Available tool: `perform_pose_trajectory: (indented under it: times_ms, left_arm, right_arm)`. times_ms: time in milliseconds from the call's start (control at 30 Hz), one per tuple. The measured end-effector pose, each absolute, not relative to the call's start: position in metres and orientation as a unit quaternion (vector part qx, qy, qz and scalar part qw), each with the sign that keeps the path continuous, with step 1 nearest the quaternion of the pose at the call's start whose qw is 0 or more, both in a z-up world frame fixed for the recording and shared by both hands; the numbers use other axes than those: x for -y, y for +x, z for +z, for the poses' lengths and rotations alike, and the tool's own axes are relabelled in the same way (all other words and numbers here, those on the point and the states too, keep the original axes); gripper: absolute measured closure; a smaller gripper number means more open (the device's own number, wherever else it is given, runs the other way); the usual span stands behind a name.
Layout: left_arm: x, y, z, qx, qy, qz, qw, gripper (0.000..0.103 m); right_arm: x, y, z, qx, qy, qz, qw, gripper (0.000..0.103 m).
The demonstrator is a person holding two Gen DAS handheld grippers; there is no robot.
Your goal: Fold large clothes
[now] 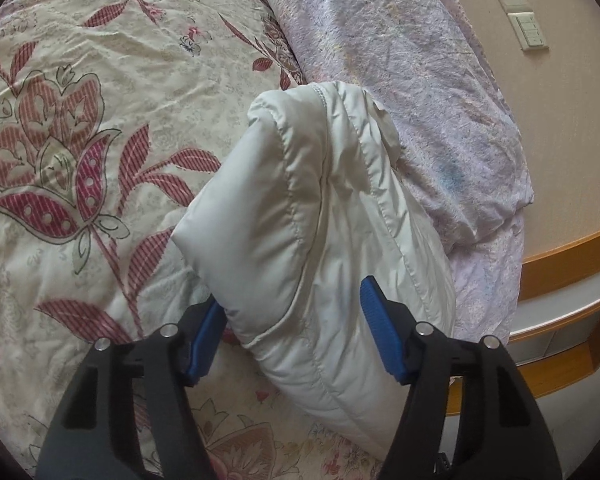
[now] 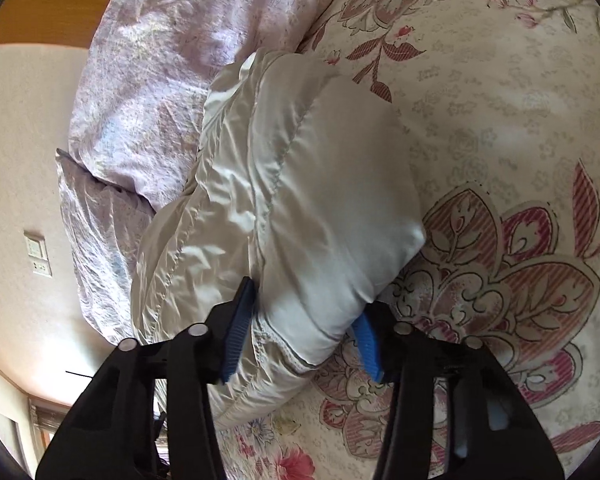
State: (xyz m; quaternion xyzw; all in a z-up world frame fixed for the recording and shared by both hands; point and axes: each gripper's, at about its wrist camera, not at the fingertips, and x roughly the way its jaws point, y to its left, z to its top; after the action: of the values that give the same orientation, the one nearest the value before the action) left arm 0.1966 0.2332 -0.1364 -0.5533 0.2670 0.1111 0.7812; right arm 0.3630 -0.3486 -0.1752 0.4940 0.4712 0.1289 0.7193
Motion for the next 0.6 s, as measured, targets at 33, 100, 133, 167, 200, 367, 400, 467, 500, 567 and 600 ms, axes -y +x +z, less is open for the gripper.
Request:
perform_pose_trajectory:
  times_ms: [33,100,133,167,200,367,400,467,500,567,600]
  left_arm:
    - [-0.235,0.196,-0.139,-0.263,-0.562,0.111,0.777,0.051]
    - [-0.24,0.194,-0.144,-0.258,-0.575,0.101,0.769,0.061]
    - [-0.242,0.194,-0.144,-0.257,-0.578,0.095,0.769,0.068]
    - [-0.243,0.193,-0.144,-0.254,-0.581,0.088,0.769,0.071]
    - [-0.244,0.193,-0.142,-0.252,-0.581,0.082,0.769,0.076]
    - [-0.249,0.192,-0.124,-0.242,-0.574,0.066,0.779,0.084]
    - [-0.249,0.19,-0.12,-0.238,-0.571,0.065,0.783,0.085]
    - [-0.251,0.184,-0.109,-0.23,-0.564,0.065,0.791,0.085]
    - [-0.253,0.178,-0.104,-0.226,-0.561,0.066,0.794,0.085]
    - [-0.259,0.164,-0.094,-0.219,-0.557,0.066,0.799,0.085]
    - [-0.262,0.156,-0.091,-0.217,-0.556,0.066,0.8,0.085]
  right_arm:
    - [0.35,0.362,-0.176,-0.466,0.5,0.135,0.718,0.067]
    - [0.353,0.36,-0.174,-0.455,0.509,0.148,0.716,0.072]
    - [0.354,0.36,-0.173,-0.452,0.511,0.152,0.715,0.074]
    - [0.354,0.359,-0.171,-0.45,0.51,0.154,0.717,0.075]
    - [0.354,0.359,-0.168,-0.448,0.507,0.156,0.72,0.076]
    - [0.351,0.356,-0.148,-0.43,0.499,0.174,0.732,0.08]
    - [0.35,0.354,-0.143,-0.427,0.496,0.18,0.734,0.08]
    - [0.349,0.348,-0.134,-0.423,0.489,0.192,0.738,0.081]
    - [0.348,0.344,-0.128,-0.422,0.485,0.201,0.739,0.081]
    - [0.346,0.335,-0.119,-0.421,0.478,0.216,0.74,0.082]
    - [0.344,0.33,-0.116,-0.421,0.473,0.224,0.741,0.082]
